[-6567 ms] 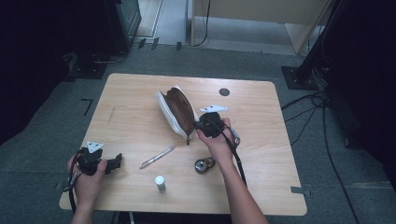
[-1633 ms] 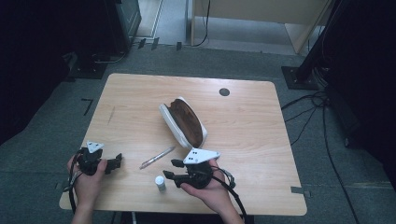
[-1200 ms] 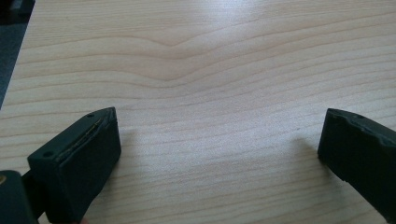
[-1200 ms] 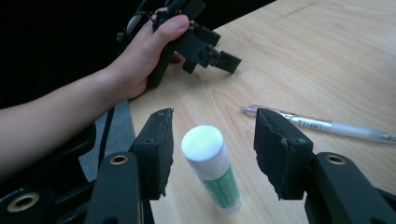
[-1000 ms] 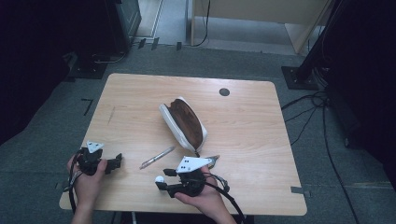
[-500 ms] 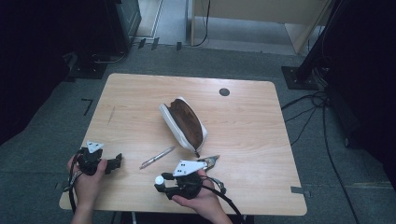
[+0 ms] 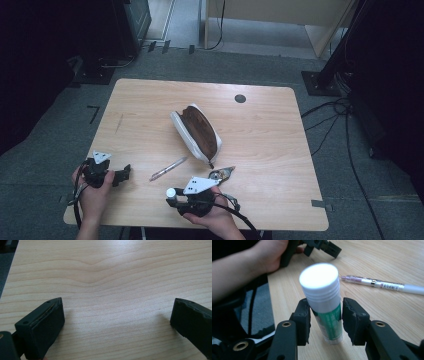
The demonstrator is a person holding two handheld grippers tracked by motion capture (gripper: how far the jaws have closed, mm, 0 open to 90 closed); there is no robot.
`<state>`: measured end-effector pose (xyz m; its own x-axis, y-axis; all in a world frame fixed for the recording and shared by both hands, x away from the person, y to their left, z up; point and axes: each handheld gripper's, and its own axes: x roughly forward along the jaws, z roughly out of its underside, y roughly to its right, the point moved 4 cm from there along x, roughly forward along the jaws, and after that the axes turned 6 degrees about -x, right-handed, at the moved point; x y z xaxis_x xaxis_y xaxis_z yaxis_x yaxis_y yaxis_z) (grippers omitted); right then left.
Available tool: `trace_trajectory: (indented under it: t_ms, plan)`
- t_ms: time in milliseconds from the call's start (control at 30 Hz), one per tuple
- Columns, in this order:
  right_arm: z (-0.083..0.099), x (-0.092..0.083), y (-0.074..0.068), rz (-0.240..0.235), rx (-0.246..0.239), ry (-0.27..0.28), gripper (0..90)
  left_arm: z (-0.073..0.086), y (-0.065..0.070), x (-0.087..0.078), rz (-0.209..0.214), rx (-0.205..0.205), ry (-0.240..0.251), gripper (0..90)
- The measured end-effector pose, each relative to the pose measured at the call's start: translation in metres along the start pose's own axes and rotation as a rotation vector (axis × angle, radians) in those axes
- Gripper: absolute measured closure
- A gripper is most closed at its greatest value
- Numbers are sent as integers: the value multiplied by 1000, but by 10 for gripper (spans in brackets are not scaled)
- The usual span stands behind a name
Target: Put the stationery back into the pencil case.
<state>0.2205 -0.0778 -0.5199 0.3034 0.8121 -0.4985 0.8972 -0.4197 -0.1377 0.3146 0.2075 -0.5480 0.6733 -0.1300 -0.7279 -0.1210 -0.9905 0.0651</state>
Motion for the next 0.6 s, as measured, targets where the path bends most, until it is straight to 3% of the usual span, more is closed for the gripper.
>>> trace_trajectory:
  t_ms: [300, 600]
  plan:
    - [3, 1, 1, 40, -16, 20, 658, 0, 0, 0, 0, 0, 0, 0]
    - [1, -2, 5, 56, 10, 34, 661, 0, 0, 0, 0, -1, 0, 0]
